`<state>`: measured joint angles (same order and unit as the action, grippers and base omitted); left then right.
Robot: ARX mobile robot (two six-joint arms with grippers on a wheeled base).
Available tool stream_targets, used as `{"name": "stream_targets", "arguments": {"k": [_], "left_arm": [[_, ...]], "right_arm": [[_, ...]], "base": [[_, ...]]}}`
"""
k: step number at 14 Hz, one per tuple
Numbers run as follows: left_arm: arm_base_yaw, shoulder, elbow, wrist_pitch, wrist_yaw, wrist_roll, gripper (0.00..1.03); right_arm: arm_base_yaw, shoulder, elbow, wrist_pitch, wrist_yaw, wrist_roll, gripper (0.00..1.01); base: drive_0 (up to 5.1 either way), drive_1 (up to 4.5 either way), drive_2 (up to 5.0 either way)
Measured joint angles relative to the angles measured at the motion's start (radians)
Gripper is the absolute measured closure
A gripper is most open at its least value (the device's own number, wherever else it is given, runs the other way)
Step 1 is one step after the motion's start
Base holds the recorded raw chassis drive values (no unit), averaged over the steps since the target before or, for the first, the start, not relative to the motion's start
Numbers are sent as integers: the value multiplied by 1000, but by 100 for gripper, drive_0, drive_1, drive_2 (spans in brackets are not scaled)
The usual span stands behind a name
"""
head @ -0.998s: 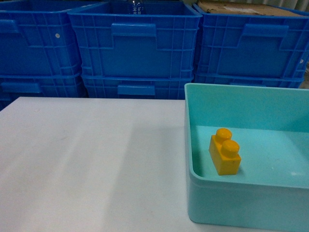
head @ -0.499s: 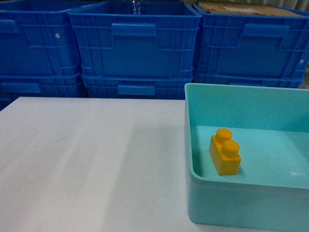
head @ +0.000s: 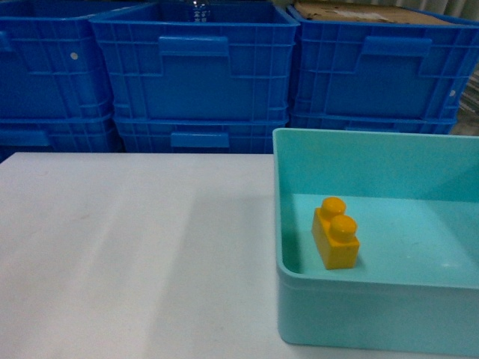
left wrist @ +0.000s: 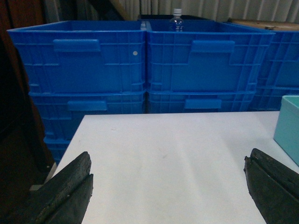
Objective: Pick red block from blue box to shelf
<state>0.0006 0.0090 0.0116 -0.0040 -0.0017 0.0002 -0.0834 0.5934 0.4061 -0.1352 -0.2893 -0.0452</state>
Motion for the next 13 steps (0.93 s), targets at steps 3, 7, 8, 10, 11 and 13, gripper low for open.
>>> {"name": "stream_targets", "arguments": {"k": [3, 7, 8, 10, 11, 13], "left_arm": [[0, 0, 0, 0, 0, 0, 5], [0, 0, 0, -1, -3, 0, 5], [-1, 0, 0, -2, -2, 0, 5], [-1, 0, 0, -1, -1, 0, 5], [-1, 0, 0, -1, -1, 0, 5], [-1, 0, 0, -3, -1, 0, 5]], "right_arm": [[-1, 0, 0, 0, 0, 0, 73], [-1, 0, -2, -1, 0, 0, 73], [3, 0, -3, -3, 0, 0, 73], [5, -1, -3, 1, -2, 0, 73], [5, -1, -3, 0, -1, 0, 73], [5, 0, -4, 2, -2, 0, 73]], "base": [[0, 0, 0], [0, 0, 0], [0, 0, 0], [0, 0, 0], [0, 0, 0], [0, 0, 0]]}}
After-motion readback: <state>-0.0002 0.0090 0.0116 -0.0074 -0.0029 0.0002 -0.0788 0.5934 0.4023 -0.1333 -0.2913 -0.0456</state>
